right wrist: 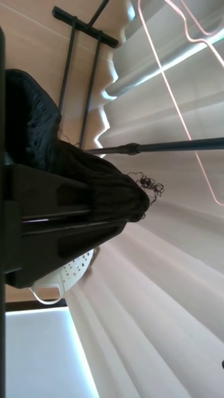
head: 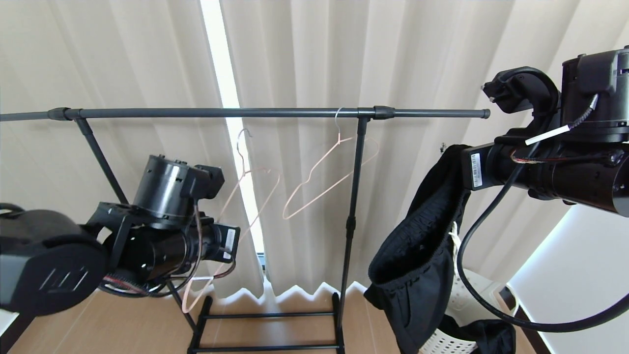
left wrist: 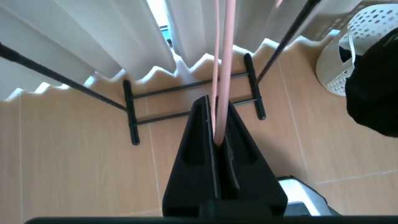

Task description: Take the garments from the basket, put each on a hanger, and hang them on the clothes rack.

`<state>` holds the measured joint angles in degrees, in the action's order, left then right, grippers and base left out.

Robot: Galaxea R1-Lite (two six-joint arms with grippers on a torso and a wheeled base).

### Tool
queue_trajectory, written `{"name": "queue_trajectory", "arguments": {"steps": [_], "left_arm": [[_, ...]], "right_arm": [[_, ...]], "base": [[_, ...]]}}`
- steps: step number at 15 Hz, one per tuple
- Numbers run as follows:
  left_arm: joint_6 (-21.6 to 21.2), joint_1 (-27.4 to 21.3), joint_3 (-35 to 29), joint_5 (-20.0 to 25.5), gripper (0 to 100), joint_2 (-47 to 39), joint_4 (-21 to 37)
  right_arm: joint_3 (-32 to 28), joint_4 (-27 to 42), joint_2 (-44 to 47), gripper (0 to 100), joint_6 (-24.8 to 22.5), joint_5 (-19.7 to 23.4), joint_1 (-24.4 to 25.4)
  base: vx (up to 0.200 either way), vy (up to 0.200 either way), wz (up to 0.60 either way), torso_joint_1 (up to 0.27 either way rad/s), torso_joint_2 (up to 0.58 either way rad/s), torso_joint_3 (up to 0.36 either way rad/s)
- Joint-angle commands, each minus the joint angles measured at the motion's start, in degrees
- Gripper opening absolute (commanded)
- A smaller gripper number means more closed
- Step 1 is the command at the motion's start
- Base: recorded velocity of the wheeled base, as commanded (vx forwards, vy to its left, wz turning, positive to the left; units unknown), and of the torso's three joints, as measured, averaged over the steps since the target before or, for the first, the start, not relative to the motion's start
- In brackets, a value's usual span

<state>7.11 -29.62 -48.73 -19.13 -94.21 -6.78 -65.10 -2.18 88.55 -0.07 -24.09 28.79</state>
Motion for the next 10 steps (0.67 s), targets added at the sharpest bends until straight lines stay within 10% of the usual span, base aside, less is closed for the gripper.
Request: {"name": "queue_trajectory", "arguments": {"steps": [1, 7, 10], "left_arm": [[-0.08, -0.7, 9.61, 0.05, 0, 5.88, -5.44], [-2.98, -1.93, 24.03, 1.02, 0, 11.15, -19.68], [-4.82, -1.93, 29.83, 11.48, 0, 23.11, -19.94]], "right_arm": [[0.59, -0.02, 0.13, 0, -0.01, 0.01, 0.12], [1.55, -0.1, -0.31, 0, 0.07, -0.34, 1.53], [2.34, -0.1, -1.54, 0, -0.1, -0.34, 2.49]], "base": [[0.0, 0.0, 0.0, 0.0, 0.0, 0.0], [0.0, 0.0, 0.0, 0.0, 0.0, 0.0], [0.0, 0.0, 0.0, 0.0, 0.0, 0.0]]}}
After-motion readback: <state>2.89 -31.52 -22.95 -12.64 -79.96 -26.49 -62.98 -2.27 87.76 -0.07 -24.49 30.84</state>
